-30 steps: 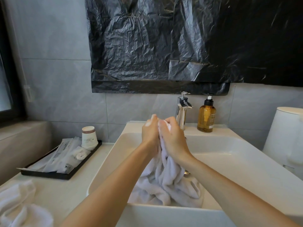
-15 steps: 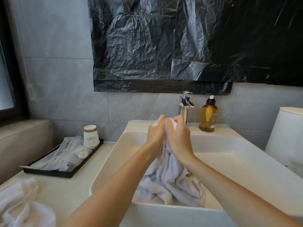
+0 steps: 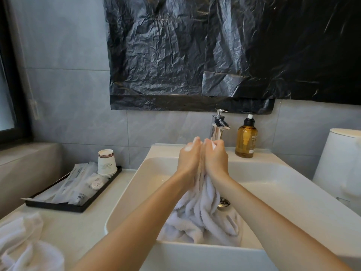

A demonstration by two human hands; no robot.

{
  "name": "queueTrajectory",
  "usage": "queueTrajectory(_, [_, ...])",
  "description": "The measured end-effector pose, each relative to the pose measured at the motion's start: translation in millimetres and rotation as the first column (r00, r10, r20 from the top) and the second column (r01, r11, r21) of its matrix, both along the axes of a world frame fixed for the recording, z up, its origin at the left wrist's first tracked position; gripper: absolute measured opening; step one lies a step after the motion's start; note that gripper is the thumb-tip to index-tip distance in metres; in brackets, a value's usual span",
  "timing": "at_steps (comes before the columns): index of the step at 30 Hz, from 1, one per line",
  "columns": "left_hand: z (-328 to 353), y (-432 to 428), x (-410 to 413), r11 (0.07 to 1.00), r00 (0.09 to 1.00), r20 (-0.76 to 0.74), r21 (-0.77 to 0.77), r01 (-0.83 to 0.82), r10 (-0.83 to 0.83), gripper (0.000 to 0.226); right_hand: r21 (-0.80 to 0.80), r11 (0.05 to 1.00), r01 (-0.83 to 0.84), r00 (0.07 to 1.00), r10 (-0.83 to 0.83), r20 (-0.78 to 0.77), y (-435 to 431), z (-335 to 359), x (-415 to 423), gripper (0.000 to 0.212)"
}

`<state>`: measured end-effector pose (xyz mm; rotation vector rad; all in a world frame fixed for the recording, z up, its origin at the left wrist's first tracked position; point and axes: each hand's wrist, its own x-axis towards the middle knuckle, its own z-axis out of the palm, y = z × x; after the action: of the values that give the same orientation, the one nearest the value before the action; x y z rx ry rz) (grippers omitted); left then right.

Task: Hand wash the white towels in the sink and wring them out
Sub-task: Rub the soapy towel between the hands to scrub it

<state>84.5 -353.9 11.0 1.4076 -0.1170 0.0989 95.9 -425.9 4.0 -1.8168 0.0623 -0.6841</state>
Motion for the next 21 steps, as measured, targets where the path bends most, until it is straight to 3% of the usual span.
queueTrajectory(1, [-1,-2,1,1.000,1.000,-0.001,0.013,0.004,-0.004,0.032,-0.024,1.000,0.016,1.000,-0.016,-0.009,-2,-2,-1,0.022])
queueTrajectory(4, [0,4,9,0.993,0.994,0.004,-0.049,-0.112,0.112,0.036,-0.307,0.952,-0.018,0.995,0.046,0.086,10,-12,-19,0.024])
queueTrajectory(6, [0,9,12,0.982,0.986,0.005,-0.086,-0.167,0.168,0.035,-0.329,0.942,-0.061,0.991,0.097,0.094,14,-12,-22,0.024])
queueTrajectory(10, [1,2,-1,0.996,0.999,-0.024,-0.081,-0.048,0.046,0.036,-0.105,0.993,-0.051,0.999,0.051,-0.003,6,0,-3,0.022])
queueTrajectory(12, [0,1,1,0.998,0.999,-0.004,-0.045,-0.040,0.040,0.036,-0.096,0.994,-0.046,0.998,0.049,0.030,5,-4,-6,0.020])
queueTrajectory(14, [1,7,7,0.993,0.993,0.013,-0.034,-0.117,0.118,0.037,-0.084,0.983,-0.161,0.986,0.164,0.028,7,-8,-14,0.020])
queueTrajectory(17, [5,17,14,0.981,0.982,0.008,-0.047,-0.189,0.190,0.035,0.243,0.885,-0.396,0.904,0.422,-0.063,3,7,-16,0.026])
queueTrajectory(21, [9,22,13,0.984,0.982,0.055,0.010,-0.180,0.180,0.032,0.411,0.831,-0.376,0.891,0.445,-0.085,-15,25,-13,0.042])
